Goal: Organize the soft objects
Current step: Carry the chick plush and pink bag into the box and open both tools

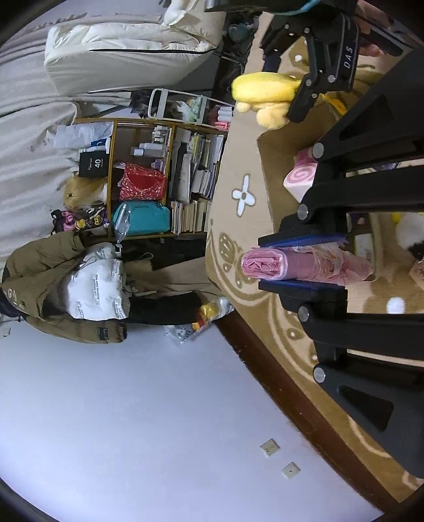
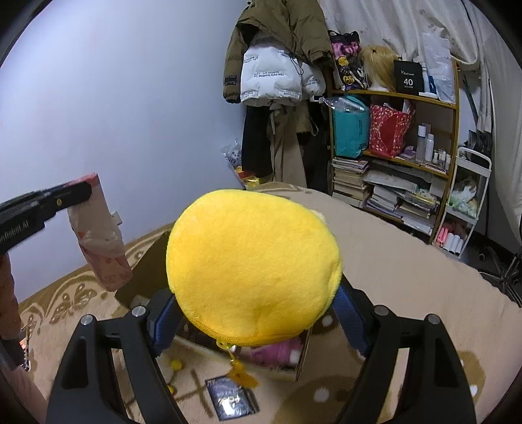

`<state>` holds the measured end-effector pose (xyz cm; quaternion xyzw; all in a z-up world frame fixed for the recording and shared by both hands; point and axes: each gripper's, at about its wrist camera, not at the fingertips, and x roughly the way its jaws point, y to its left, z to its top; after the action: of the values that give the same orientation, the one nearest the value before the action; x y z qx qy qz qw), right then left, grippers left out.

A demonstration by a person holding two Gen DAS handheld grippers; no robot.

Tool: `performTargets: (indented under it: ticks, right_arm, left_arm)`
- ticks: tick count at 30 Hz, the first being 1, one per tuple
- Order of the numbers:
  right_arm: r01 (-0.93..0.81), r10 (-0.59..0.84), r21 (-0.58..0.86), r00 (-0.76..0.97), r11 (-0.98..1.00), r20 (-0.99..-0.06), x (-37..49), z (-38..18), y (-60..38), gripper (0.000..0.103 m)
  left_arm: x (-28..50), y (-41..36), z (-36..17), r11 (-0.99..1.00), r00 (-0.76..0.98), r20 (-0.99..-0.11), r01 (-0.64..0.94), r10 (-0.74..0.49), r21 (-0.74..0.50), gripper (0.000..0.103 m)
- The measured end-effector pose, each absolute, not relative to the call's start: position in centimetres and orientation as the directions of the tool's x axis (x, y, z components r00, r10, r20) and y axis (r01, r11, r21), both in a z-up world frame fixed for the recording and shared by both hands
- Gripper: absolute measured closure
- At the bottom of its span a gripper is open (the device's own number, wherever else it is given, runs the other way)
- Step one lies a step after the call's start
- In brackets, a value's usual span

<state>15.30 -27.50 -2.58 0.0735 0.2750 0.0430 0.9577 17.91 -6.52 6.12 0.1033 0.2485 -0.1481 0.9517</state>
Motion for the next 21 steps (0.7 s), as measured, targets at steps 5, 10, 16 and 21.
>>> performTargets:
  ticks: [5,10,16,21]
  right_arm:
    - [-0.028,0.128,0.189,0.831,0.982,-0.541,16.7,-4.1,-27.5,0.016]
    - [-0.021,0.127,0.186,0.806,0.982,-0.578,17.7,-5.5,-27.0,0.016]
    - [-0.023,0.122,0.167,0.783,0.986,-0.609,18.5,-6.3,-26.7,0.013]
    - [-0.013,0.112,0.162,0.777,0.987,-0.619,18.5,-6.3,-26.9,0.01]
  left_arm:
    - [19.5,-7.1,3.9,0.936,0.812,-0.525,0.344,-0.256,0.075,0.086]
    - [20.6,-7.4,1.6,0.929,0.778,-0.568,0.366,-0.27,0.06,0.085]
    - [21.4,-7.4,0.7,0.936,0.768,-0.581,0.351,-0.271,0.027,0.081]
    - [22.0,-6.8,0.2,0.944,0.766,-0.593,0.327,-0.248,0.028,0.071]
